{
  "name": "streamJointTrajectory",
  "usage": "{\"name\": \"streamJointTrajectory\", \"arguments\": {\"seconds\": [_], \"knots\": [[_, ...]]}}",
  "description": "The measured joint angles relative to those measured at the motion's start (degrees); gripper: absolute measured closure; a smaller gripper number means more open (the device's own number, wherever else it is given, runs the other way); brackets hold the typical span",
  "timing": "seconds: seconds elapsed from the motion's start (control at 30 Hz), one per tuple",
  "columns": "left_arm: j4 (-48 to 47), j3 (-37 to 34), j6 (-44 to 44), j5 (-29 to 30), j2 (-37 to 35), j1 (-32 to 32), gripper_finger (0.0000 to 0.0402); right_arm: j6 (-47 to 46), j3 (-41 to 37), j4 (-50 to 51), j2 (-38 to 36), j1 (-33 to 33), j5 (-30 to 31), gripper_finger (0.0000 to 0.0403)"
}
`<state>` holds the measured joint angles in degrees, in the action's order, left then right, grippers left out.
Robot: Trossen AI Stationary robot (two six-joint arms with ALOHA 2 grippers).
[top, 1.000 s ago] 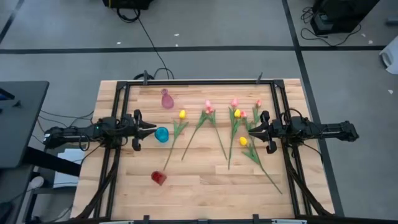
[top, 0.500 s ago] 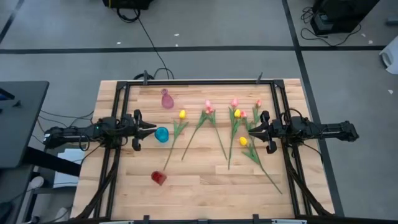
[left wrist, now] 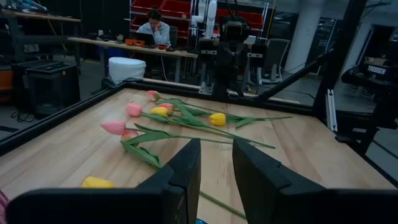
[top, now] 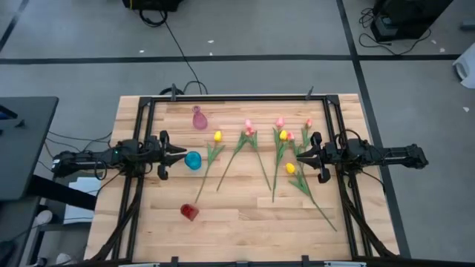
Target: Sort flowers into vase by color
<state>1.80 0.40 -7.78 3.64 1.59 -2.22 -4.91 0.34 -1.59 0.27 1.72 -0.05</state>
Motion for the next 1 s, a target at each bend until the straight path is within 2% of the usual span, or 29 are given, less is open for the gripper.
{"name": "streamJointTrajectory", "arguments": {"seconds": [0.73,0.93,1.0], "knots": [[0.27,0.00,-0.19,0.00,0.00,0.00,0.0302,0.00,0.01,-0.01,-0.01,-0.01,0.00,0.0340],[4.47,0.00,-11.36,0.00,0.01,-0.02,0.0302,0.97,0.00,-0.56,0.00,-0.02,0.20,0.0340],[7.27,0.00,-13.12,0.00,0.01,0.00,0.0302,2.80,0.00,-3.80,0.04,-0.02,1.83,0.0340]]}}
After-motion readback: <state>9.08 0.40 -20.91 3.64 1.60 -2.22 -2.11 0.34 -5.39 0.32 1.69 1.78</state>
